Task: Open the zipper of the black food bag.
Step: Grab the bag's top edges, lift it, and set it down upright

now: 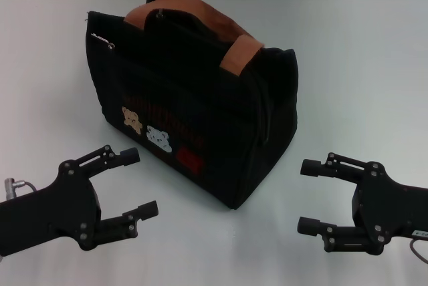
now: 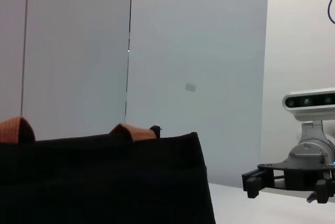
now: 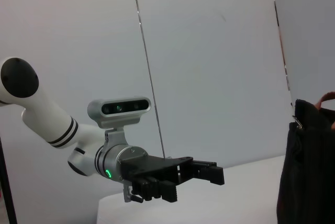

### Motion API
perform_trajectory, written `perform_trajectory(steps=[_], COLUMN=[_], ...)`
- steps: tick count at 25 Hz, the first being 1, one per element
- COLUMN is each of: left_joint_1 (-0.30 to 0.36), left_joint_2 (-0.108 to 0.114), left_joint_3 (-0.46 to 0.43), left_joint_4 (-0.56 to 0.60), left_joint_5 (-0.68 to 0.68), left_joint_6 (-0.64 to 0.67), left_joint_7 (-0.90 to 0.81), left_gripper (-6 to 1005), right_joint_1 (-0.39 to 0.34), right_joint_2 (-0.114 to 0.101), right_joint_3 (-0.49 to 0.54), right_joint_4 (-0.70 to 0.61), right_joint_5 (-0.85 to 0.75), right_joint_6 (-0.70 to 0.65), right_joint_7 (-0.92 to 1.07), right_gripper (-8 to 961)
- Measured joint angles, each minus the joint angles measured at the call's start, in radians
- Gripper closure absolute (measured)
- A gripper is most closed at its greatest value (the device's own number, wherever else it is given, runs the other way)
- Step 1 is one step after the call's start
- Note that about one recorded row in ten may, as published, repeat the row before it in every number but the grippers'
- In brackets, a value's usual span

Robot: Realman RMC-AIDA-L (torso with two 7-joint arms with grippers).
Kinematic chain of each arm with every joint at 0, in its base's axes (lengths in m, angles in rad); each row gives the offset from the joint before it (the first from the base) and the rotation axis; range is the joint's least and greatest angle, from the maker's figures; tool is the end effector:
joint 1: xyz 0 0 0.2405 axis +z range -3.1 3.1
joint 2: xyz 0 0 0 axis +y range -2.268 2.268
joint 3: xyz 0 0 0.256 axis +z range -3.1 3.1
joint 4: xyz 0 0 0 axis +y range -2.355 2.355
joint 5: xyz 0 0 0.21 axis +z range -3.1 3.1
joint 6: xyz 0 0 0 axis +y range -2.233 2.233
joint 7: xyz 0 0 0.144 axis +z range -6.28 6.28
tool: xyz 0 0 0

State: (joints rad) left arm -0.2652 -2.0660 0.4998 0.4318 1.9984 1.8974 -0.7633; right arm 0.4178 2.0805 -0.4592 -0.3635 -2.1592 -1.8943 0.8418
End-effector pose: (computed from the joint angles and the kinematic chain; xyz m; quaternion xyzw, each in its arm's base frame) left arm -0.3127 0.2063 -0.0022 -0.9119 -0.0975 -0.3637 0.1632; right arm 0.2817 0.2304 -0.0261 -0.9231 0.1014 0.3660 0.0603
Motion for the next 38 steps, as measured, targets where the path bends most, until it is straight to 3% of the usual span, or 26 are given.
perform_trajectory(steps=[15,18,21,24,30,38], left_joint_1=[-0.012,-0.006,-0.011,-0.047,-0.181,-0.255], left_joint_2=[-0.003,-0.003,-0.002,0.002,0.000,-0.004], left_joint_3=[-0.066,-0.150,-0.288,-0.365,-0.336,-0.236], left_joint_4=[-0.002,-0.003,-0.042,-0.078,-0.080,-0.081], left_joint_5=[-0.011,-0.018,-0.051,-0.074,-0.045,-0.043], left_joint_6=[-0.019,-0.071,-0.167,-0.275,-0.454,-0.533], left_joint_7=[0.014,0.023,0.036,0.041,0.041,0.080], left_gripper=[204,211,218,224,238,256], right_joint_1=[-0.006,-0.009,-0.010,-0.009,-0.001,-0.002], right_joint_2=[0.003,0.003,0.003,0.003,0.003,0.003], right_joint_3=[0.003,0.003,0.004,0.004,0.004,0.002], right_joint_4=[0.004,0.009,0.020,0.022,0.028,0.028], right_joint_5=[0.019,0.025,0.026,0.027,0.028,0.028], right_joint_6=[0.016,0.034,0.040,0.051,0.062,0.054], right_joint_7=[-0.003,-0.003,-0.004,-0.005,-0.006,-0.002], right_gripper=[115,116,116,116,117,118])
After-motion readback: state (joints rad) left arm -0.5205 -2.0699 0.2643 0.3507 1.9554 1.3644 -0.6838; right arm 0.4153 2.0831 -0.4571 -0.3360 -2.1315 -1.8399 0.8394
